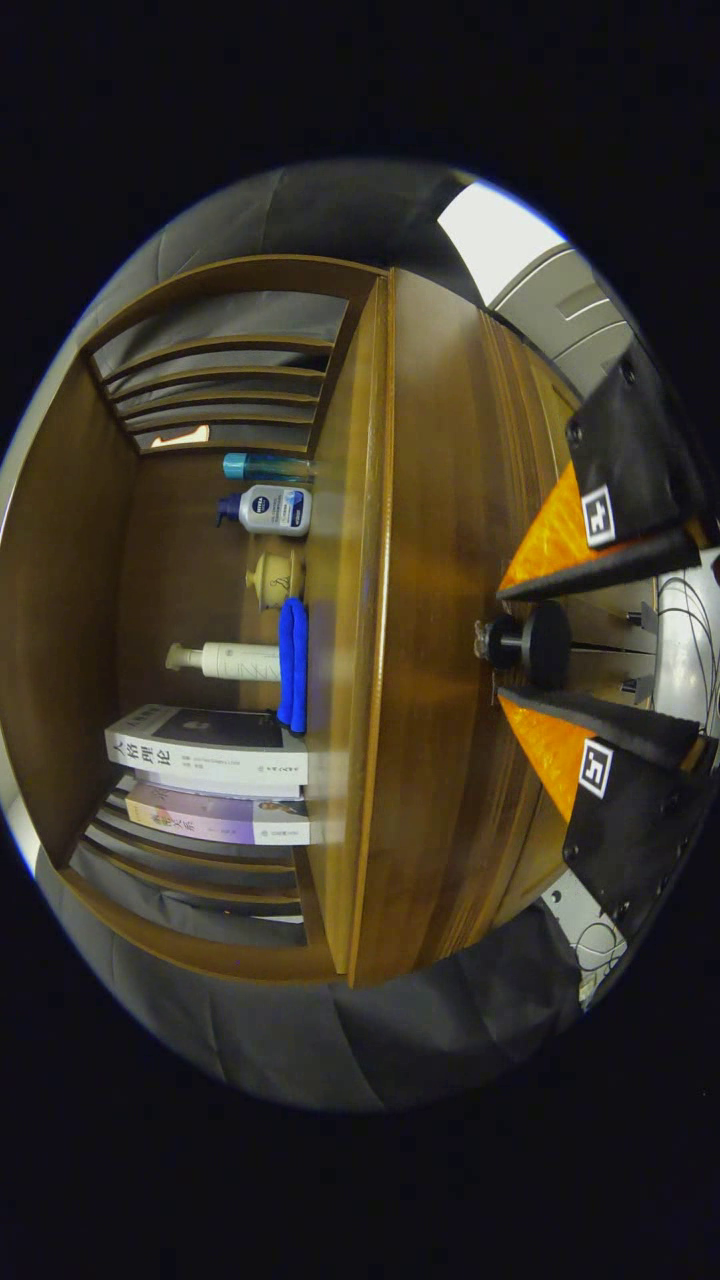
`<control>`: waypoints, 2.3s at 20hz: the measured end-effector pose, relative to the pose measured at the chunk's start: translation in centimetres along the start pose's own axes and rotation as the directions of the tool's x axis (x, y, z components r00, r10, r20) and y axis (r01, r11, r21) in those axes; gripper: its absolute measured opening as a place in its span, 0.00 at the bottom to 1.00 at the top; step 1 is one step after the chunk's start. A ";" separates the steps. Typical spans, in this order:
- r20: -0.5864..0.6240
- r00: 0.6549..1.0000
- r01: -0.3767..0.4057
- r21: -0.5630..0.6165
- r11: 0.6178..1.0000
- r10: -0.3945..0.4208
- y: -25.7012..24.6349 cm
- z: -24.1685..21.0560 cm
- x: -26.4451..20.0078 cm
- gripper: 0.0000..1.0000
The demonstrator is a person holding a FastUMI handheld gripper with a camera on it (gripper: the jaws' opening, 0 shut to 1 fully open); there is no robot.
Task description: Pull open the drawer, take out the items inside it, and place them on the countertop above the cabinet.
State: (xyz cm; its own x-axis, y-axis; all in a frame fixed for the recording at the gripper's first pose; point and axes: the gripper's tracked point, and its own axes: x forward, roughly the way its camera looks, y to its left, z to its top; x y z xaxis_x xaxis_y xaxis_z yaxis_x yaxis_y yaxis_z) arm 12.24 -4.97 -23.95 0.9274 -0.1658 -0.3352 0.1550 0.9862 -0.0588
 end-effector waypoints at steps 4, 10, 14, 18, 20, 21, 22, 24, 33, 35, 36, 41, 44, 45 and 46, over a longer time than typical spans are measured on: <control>-0.001 1.000 -0.014 -0.036 0.999 0.014 0.1 -0.6 0.4 0.44; -0.011 0.999 -0.041 -0.065 0.997 0.041 0.0 -0.6 0.3 0.38; -0.015 0.999 -0.041 -0.075 0.996 0.040 0.1 -0.8 -0.2 0.38; -0.008 0.999 -0.039 -0.073 0.997 0.039 0.1 -1.4 -0.6 0.38; -0.008 0.999 -0.043 -0.073 0.996 0.043 0.0 -1.2 -1.2 0.27; -0.011 0.999 -0.048 -0.073 0.996 0.047 -0.1 -1.3 -1.5 0.27; -0.014 0.999 -0.054 -0.072 0.996 0.053 0.0 -1.4 -1.7 0.27; -0.018 0.998 -0.064 -0.070 0.995 0.063 -0.1 -1.6 -2.5 0.27; -0.017 0.997 -0.082 -0.109 0.991 0.080 -0.2 -2.9 -6.3 0.27; -0.018 0.996 -0.089 -0.115 0.989 0.088 -0.1 -3.1 -7.1 0.27; -0.021 0.996 -0.092 -0.114 0.989 0.090 -0.2 -3.2 -7.4 0.27; -0.037 0.993 -0.114 -0.097 0.989 0.111 -0.1 -4.0 -9.8 0.27; -0.046 0.991 -0.131 -0.098 0.987 0.127 0.1 -4.9 -11.1 0.27; -0.048 0.990 -0.138 -0.104 0.985 0.134 0.1 -5.0 -11.6 0.27; -0.057 0.989 -0.143 -0.107 0.984 0.137 0.1 -5.4 -12.1 0.27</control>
State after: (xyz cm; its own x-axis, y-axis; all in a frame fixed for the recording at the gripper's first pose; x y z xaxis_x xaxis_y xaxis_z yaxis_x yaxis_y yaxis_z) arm -0.80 -2.83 -25.01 0.9190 -0.0287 -0.3932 -0.0162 0.9937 -0.1105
